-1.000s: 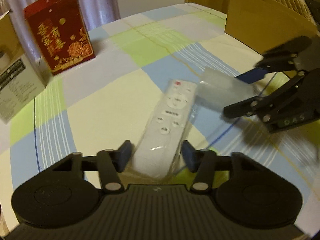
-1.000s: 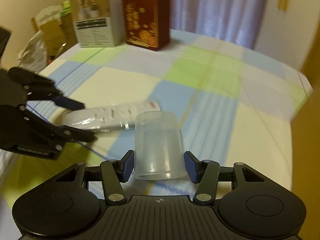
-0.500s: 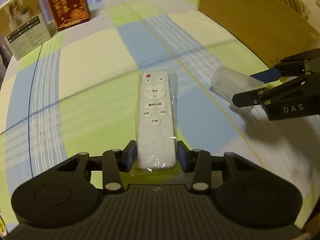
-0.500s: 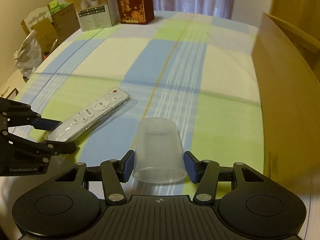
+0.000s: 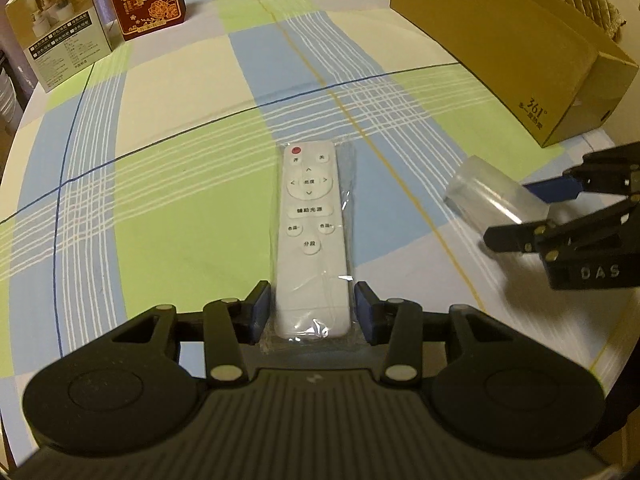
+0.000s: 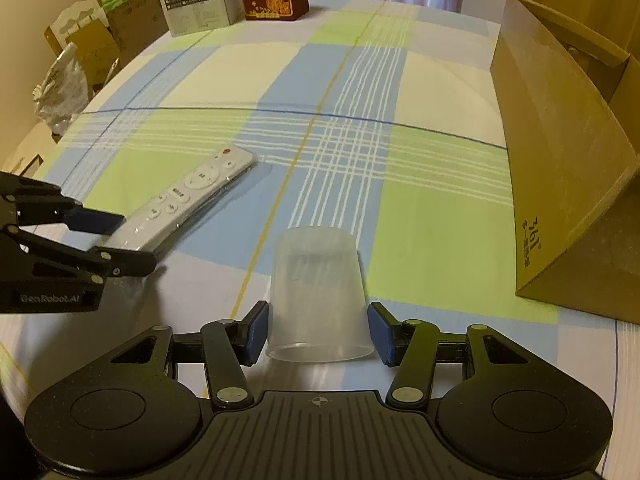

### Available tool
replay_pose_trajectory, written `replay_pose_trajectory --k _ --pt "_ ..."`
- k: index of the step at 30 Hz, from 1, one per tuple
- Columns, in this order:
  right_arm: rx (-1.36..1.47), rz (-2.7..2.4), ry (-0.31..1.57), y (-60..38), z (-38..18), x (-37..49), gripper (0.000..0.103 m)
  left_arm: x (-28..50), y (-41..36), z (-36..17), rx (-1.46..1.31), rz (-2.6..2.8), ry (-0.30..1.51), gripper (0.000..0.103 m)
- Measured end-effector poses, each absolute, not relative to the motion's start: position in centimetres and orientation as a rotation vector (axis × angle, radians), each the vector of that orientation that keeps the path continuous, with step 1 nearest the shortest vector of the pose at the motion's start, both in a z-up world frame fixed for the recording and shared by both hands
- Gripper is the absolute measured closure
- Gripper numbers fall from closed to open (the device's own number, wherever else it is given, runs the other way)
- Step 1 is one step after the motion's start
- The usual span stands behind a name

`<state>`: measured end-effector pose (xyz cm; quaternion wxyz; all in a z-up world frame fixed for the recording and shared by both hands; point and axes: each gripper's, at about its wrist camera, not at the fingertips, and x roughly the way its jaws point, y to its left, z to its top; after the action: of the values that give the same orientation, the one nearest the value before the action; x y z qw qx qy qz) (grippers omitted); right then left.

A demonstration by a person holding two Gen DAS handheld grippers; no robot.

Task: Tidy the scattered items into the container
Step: 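Carry the remote and clear cup with both tools over the cardboard box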

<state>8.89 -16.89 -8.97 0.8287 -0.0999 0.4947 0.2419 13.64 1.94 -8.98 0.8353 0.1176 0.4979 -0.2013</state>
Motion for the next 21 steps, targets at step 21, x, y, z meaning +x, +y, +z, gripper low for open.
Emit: replay_pose_trajectory --k 21 --pt "-0.219 0.513 1.049 -17.20 -10.00 8.99 0.018 13.64 2.35 -8.75 0.187 -0.406 1.039 0.034"
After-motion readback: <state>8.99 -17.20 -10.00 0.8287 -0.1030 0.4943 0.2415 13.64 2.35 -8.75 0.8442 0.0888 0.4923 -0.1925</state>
